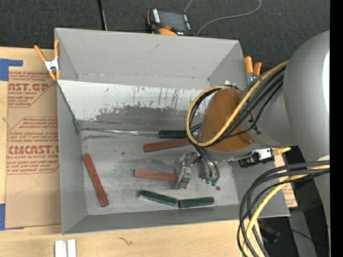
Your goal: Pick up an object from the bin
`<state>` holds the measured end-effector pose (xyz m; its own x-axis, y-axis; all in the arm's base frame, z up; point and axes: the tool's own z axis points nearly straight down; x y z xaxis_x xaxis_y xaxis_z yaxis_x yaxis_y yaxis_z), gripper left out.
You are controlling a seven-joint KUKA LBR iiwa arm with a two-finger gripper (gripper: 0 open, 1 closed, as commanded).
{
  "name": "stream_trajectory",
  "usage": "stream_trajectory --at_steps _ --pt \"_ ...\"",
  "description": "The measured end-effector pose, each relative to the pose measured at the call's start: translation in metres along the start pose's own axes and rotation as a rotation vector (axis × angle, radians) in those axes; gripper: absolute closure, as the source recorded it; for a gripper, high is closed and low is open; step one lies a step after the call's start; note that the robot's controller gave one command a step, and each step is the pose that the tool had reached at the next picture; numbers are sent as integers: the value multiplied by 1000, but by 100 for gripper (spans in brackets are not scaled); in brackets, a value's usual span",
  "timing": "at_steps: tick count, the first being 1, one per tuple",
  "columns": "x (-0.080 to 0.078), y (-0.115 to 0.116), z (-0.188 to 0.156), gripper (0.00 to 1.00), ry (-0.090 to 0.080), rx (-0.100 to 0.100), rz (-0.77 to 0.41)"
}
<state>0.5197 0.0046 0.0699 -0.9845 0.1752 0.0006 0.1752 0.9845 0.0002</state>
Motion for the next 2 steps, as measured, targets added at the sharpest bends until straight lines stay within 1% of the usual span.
stream_trajectory --at_steps 1,2 --pt "-20 5 -219 100 -13 -1 -166" --pt "-19 5 -214 0 -4 0 -165"
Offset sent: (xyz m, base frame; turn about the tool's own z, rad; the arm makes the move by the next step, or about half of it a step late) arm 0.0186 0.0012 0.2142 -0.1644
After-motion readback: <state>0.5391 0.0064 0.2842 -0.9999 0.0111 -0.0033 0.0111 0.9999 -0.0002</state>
